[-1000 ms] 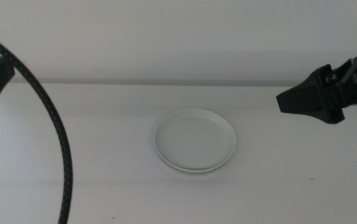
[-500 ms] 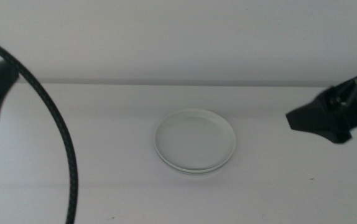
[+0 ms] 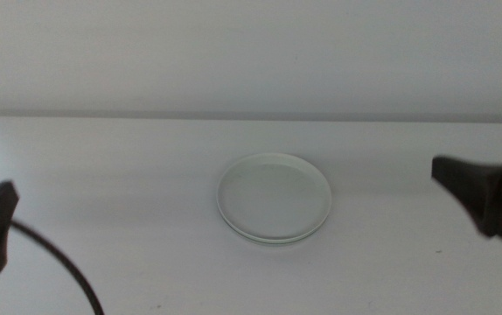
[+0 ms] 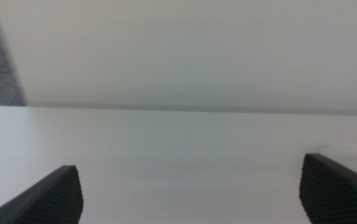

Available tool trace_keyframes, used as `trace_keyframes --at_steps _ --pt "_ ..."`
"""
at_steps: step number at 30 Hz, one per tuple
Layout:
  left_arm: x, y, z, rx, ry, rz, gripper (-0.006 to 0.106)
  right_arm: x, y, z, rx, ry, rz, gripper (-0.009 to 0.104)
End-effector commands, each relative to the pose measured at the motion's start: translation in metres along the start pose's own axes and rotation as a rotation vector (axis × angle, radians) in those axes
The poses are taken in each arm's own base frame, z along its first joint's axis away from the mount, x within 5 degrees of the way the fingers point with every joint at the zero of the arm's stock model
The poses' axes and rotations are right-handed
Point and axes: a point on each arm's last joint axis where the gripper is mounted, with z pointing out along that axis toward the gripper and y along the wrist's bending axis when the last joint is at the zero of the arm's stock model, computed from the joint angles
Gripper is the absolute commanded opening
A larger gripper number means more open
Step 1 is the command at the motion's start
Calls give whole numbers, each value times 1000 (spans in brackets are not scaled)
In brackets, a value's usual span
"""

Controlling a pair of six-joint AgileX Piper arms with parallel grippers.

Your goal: Stack the three bowls on top of each other.

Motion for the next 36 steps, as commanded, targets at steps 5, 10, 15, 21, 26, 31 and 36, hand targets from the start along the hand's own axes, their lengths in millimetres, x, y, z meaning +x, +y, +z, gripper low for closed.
trace_keyframes --at_steps 5,10,15,21,26,31,36 --pt "45 13 -12 -83 -105 19 94 60 -1 -9 37 -94 95 93" --pt "69 15 -16 -89 -130 52 94 93 -17 -16 209 -296 77 93" --pt "89 17 -17 -87 -156 52 94 145 -20 -30 323 -225 -48 93" --pt "89 17 -19 -86 -164 43 94 176 -18 -47 425 -92 -143 93" --pt "87 16 -19 -81 -195 45 94 173 -17 -52 452 -171 -159 93" --pt "87 16 -19 -81 -195 45 94 171 -16 -53 452 -201 -151 93" --pt "87 16 -19 -81 -195 45 94 171 -16 -53 452 -201 -151 93"
